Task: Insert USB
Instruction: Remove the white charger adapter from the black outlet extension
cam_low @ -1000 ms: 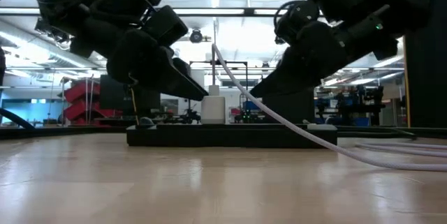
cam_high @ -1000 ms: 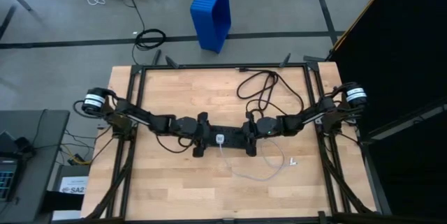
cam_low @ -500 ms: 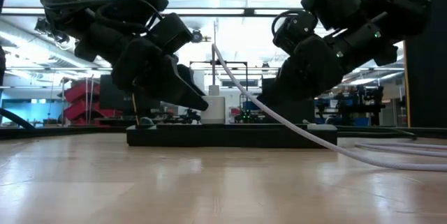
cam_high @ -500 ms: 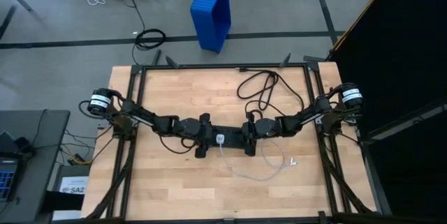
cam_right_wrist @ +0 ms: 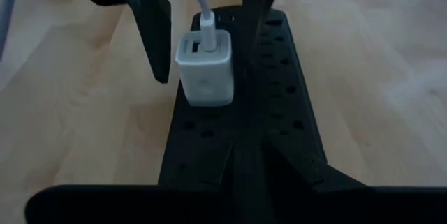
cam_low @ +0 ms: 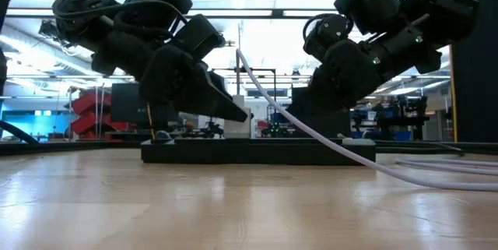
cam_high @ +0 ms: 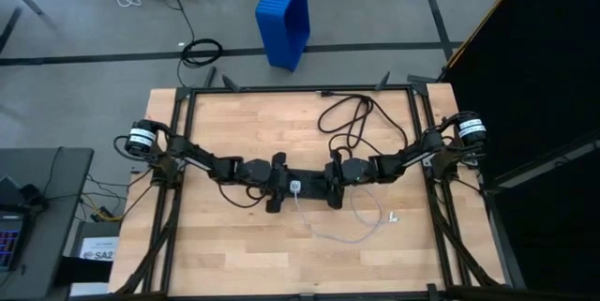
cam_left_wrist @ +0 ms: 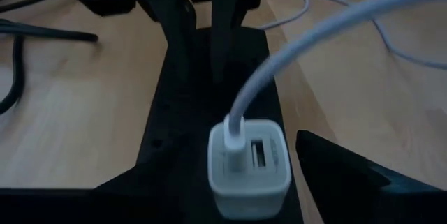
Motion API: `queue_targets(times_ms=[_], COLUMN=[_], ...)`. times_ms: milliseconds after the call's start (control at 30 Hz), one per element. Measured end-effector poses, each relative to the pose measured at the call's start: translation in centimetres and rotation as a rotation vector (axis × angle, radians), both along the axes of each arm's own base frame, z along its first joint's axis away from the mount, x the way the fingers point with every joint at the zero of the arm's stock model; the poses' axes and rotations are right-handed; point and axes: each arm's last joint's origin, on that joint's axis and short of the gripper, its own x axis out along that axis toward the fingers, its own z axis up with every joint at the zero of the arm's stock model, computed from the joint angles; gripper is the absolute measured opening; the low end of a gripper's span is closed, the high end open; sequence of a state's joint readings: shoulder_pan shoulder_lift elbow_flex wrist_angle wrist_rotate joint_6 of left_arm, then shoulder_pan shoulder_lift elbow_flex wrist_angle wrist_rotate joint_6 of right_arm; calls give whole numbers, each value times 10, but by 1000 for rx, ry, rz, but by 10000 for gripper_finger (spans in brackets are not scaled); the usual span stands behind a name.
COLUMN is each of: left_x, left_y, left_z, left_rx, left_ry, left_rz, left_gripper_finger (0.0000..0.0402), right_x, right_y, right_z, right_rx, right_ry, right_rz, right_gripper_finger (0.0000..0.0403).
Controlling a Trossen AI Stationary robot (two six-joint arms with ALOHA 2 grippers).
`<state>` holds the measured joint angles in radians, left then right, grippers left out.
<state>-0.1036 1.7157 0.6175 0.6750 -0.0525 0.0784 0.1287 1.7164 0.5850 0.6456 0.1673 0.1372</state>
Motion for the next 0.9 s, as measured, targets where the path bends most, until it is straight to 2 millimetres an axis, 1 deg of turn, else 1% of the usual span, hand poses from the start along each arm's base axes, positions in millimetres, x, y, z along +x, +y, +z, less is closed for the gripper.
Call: queue_targets(times_ms=[167, 200, 500, 633, 767, 900], left_x=[2, 2, 2, 2, 3, 6], left_y=[0, 0, 1, 1, 1, 1], left_z=[0, 0, 0, 1, 2, 5], left_rx=[22, 21, 46, 41, 47, 50], left_ry=[41, 48, 55, 40, 15, 7], left_rz=[-14, -12, -21, -19, -14, -6], left_gripper_finger=[132, 122, 123, 123, 123, 123], right_x=[-2, -2, -2, -5, -7, -8], right_y=[-2, -2, -2, -3, -9, -11], right_z=[-3, -3, -4, -8, -11, -13], right_rx=[-14, -15, -17, 5, 44, 56], right_ry=[35, 39, 47, 106, 161, 174], right_rz=[-20, -21, -21, -42, -83, -95], right_gripper_finger=[52, 52, 52, 51, 40, 25])
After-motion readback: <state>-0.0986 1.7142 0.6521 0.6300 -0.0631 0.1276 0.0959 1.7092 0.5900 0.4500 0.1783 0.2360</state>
